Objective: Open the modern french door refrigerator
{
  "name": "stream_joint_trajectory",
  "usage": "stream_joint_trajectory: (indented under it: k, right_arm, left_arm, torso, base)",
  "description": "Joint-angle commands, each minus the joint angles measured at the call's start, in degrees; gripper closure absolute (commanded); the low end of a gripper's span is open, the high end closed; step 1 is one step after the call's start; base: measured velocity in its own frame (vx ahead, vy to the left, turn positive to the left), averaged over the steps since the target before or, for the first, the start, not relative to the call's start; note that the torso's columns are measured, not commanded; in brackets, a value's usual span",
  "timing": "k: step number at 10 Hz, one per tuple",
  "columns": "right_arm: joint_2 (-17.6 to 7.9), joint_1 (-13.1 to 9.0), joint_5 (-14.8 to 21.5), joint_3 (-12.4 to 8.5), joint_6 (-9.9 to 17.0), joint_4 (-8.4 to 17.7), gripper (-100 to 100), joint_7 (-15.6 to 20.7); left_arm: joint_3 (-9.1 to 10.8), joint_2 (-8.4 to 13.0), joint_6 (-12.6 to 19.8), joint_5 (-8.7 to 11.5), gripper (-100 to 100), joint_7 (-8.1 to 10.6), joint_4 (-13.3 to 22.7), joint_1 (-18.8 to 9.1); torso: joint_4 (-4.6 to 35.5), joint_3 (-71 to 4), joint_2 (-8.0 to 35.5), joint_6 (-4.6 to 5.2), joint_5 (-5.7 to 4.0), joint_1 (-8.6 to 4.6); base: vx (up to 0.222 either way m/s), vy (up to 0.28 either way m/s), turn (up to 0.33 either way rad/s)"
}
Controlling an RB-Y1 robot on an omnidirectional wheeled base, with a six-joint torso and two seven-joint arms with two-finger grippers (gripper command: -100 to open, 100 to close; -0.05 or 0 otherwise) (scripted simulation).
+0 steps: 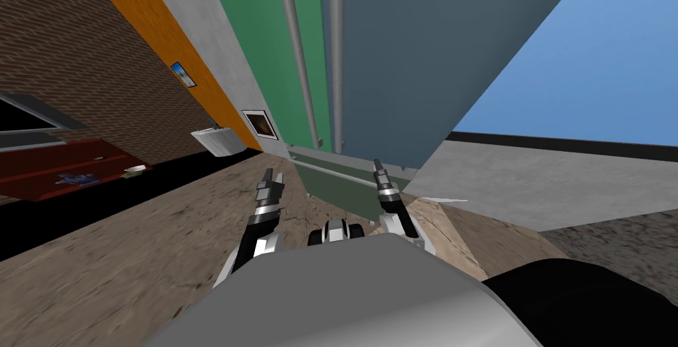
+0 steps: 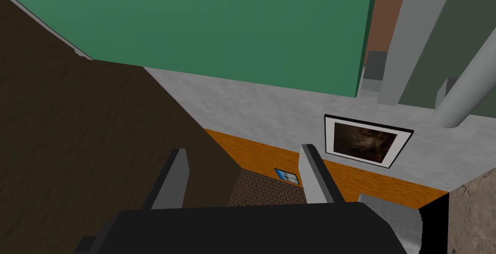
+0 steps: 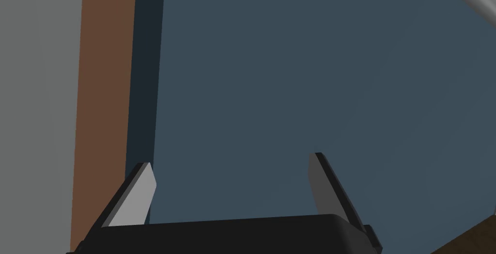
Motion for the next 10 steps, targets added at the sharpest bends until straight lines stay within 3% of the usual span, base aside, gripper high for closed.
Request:
stream_joint_trajectory:
  k: [1, 10]
  right_arm:
    - [-1.5, -0.6, 1.5, 0.1, 0.6, 1.1, -100, 3.4]
    - [-5.3, -3.4, 8.6, 0.5, 4.1, 5.1, -100, 17.1]
  left_arm:
    - [0.0, 0.0, 0.0, 0.0, 0, 0.0, 0.0, 0.0]
    - [0.0, 0.0, 0.0, 0.0, 0, 0.0, 0.0, 0.0]
  torso:
    - [0.0, 0.0, 0.0, 0.0, 0.0, -0.01]
    - [0.0, 0.0, 0.0, -0.02, 0.01, -0.01]
  base:
    - [0.041, 0.113, -0.031]
    - [0.044, 0.114, -0.084]
